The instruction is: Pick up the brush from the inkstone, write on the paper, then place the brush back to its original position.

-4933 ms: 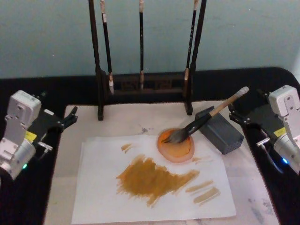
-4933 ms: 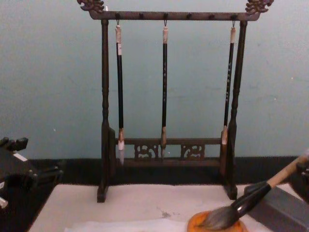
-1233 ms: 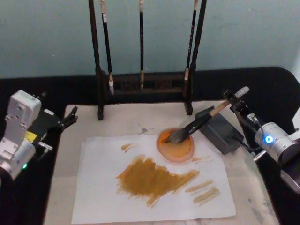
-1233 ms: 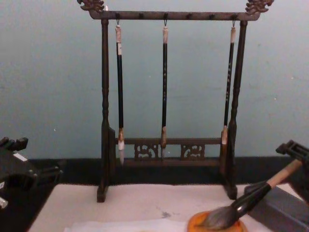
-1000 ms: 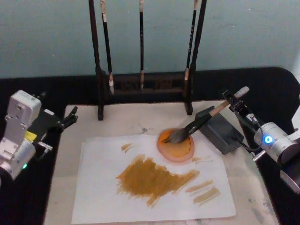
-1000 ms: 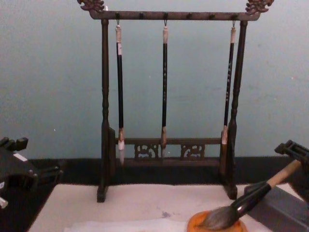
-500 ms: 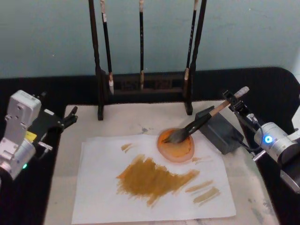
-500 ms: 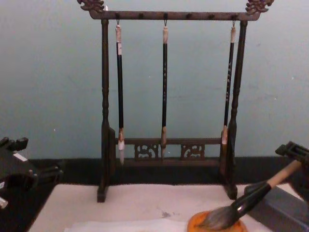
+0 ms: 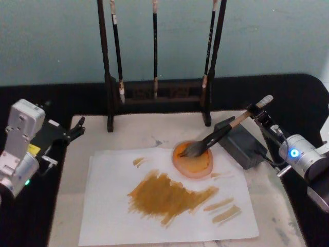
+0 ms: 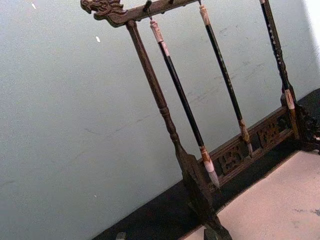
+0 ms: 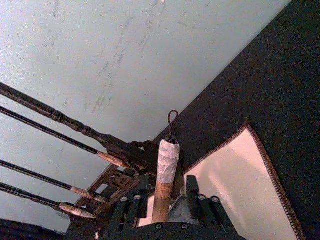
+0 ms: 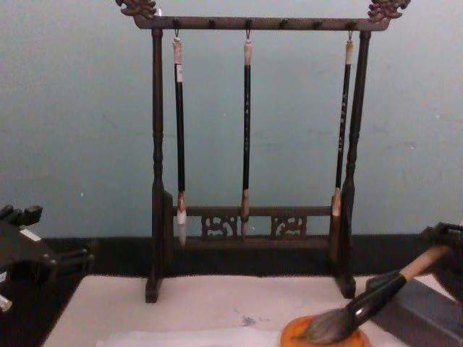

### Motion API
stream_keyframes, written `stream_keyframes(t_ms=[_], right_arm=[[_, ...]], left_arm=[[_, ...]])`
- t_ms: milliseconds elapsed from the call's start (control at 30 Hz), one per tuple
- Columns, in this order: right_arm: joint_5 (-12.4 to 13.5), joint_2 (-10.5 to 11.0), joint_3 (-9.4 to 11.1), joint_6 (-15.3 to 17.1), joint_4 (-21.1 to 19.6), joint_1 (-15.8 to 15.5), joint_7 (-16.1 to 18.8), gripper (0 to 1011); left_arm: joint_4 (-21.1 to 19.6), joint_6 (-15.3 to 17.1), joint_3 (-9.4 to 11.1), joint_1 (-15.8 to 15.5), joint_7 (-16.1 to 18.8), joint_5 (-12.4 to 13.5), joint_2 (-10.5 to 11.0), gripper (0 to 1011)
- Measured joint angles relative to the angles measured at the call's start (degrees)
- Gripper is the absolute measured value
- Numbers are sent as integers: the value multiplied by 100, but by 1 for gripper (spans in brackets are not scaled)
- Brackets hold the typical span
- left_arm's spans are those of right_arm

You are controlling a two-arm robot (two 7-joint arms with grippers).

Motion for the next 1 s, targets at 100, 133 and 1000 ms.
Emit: stream_keyframes(t_ms=[100,133,1000], right_arm=[[0,0,2,2,-1,0,-1,411],[0,0,2,2,-2,0,-1,389],[73,40,-44,-78,-36,7,22,173]], left_arm=[[0,0,0,0,0,0,0,1010],[0,0,0,0,0,0,0,1010],[0,0,0,0,0,0,0,1010]])
